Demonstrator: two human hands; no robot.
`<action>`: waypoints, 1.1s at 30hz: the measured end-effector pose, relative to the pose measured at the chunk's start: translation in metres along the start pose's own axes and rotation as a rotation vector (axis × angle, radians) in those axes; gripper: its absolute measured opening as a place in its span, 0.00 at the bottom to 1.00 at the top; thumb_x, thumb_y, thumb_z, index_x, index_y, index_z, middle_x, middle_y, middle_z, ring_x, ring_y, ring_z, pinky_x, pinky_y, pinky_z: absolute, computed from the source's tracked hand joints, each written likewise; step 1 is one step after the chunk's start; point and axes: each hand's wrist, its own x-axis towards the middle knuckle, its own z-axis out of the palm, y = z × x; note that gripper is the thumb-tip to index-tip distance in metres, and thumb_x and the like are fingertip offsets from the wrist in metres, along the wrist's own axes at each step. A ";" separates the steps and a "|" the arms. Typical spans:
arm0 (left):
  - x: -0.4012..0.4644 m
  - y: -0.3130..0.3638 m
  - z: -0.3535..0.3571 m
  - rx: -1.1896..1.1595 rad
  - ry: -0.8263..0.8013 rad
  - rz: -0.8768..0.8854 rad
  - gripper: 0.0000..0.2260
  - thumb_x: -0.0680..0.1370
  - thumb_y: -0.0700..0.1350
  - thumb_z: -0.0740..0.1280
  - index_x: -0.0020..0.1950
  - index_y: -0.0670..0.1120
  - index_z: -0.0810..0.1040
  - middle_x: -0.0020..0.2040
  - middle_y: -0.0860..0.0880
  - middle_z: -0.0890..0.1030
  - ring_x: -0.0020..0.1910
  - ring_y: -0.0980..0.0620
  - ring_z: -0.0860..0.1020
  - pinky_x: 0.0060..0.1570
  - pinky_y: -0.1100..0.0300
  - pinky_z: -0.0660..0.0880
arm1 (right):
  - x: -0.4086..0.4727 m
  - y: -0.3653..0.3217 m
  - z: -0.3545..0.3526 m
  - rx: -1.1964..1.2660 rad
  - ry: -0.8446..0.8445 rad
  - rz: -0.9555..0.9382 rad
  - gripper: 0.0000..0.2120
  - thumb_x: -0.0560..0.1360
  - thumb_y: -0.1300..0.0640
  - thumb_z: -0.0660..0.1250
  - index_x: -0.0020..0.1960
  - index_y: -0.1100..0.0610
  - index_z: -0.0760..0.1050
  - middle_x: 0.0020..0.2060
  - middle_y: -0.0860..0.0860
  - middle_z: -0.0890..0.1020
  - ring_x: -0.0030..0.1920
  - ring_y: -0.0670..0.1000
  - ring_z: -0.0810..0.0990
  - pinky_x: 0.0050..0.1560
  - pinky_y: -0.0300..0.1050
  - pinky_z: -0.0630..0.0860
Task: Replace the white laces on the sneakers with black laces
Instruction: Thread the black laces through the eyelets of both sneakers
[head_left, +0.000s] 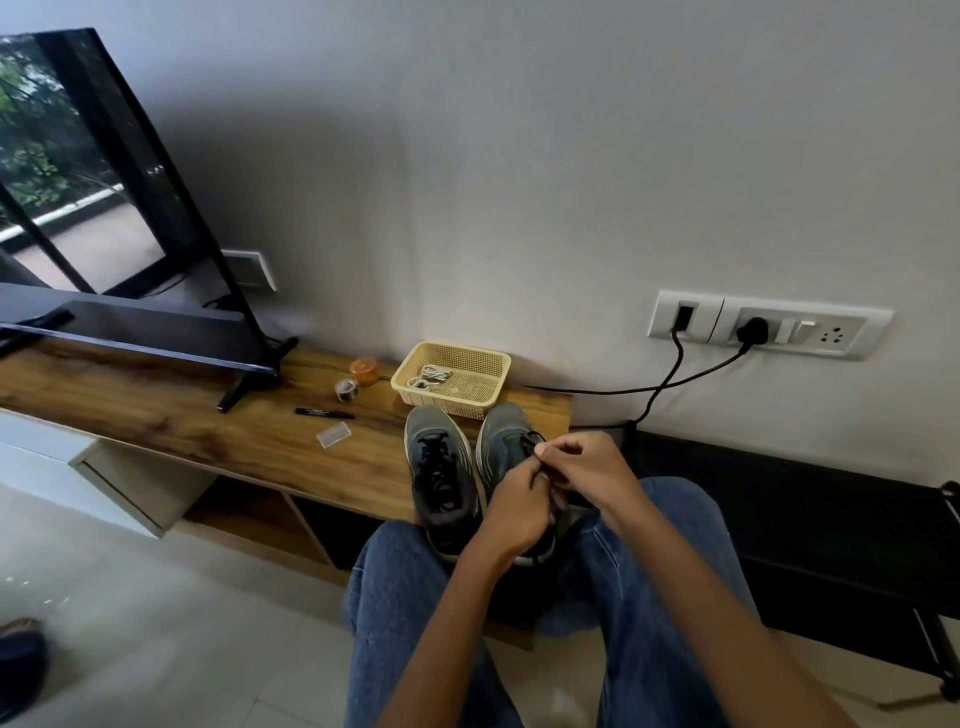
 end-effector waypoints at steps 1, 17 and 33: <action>0.001 -0.003 0.003 0.015 -0.013 -0.005 0.14 0.83 0.39 0.50 0.49 0.48 0.75 0.35 0.49 0.78 0.34 0.52 0.75 0.40 0.54 0.73 | 0.002 0.002 0.000 0.023 0.016 0.012 0.04 0.75 0.60 0.69 0.44 0.56 0.83 0.40 0.53 0.84 0.44 0.51 0.83 0.50 0.50 0.79; 0.067 -0.063 -0.004 0.201 0.385 -0.065 0.11 0.81 0.44 0.62 0.61 0.50 0.77 0.55 0.56 0.73 0.57 0.57 0.74 0.60 0.62 0.71 | 0.112 0.033 0.014 0.291 0.129 0.022 0.03 0.75 0.64 0.68 0.46 0.62 0.80 0.33 0.55 0.82 0.29 0.44 0.79 0.32 0.34 0.76; 0.152 -0.104 0.012 0.458 0.459 -0.285 0.13 0.78 0.42 0.64 0.62 0.45 0.75 0.58 0.49 0.75 0.56 0.49 0.75 0.55 0.54 0.75 | 0.193 0.093 0.042 -0.210 -0.126 -0.029 0.02 0.73 0.61 0.71 0.41 0.57 0.82 0.35 0.48 0.82 0.36 0.44 0.79 0.39 0.36 0.75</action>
